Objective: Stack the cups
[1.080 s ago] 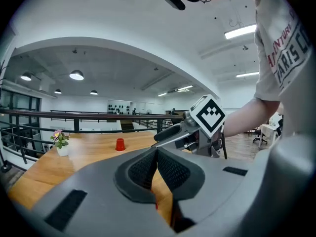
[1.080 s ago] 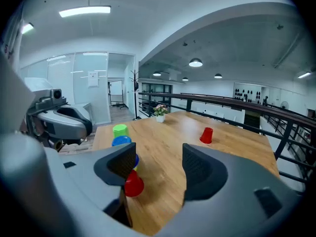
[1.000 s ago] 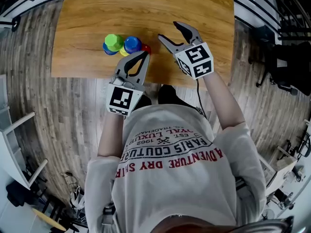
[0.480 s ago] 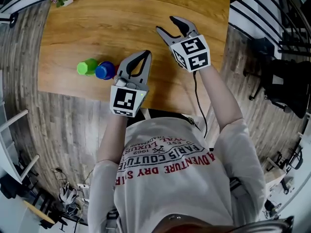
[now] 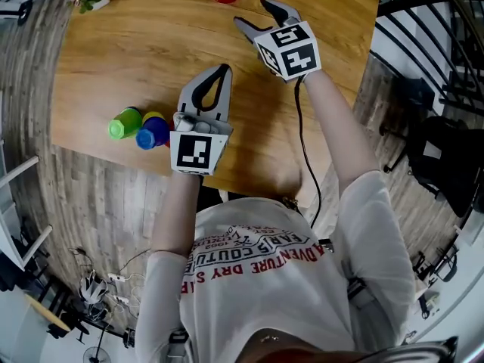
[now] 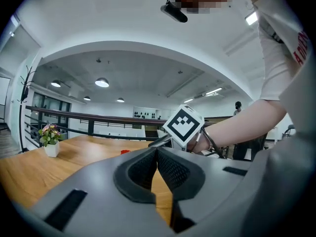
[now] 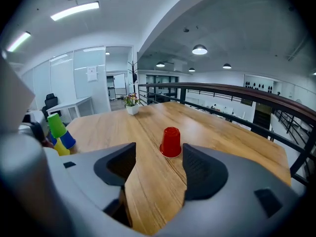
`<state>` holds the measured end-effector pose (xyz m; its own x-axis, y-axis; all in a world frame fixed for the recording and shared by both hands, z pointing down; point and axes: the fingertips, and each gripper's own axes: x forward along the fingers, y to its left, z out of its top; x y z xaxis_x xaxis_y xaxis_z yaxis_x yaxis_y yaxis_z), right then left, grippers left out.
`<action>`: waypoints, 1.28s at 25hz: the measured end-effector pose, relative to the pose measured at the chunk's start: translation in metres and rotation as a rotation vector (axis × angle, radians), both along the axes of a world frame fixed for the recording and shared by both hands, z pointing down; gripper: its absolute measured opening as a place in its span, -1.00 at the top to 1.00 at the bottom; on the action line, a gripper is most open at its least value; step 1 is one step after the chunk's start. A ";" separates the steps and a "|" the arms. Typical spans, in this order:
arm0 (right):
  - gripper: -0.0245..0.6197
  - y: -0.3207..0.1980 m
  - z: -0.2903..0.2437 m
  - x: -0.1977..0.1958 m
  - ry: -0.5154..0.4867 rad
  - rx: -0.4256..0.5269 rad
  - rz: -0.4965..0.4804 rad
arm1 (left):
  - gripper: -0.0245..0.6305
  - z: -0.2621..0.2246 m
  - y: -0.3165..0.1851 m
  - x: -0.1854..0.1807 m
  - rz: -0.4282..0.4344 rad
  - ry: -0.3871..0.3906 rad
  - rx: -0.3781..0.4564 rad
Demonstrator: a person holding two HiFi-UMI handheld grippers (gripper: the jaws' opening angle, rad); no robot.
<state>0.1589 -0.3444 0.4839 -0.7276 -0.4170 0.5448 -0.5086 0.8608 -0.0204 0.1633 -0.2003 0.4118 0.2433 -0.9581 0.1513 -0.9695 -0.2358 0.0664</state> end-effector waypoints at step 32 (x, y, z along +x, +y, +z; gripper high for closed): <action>0.14 -0.064 0.053 -0.054 0.066 -0.052 -0.025 | 0.87 0.020 -0.014 -0.010 -0.046 -0.011 -0.092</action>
<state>0.1050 -0.4084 0.5370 -0.6990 -0.3691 0.6125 -0.4890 0.8716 -0.0329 0.1530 -0.2141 0.4322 0.1972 -0.9502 0.2414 -0.9800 -0.1844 0.0748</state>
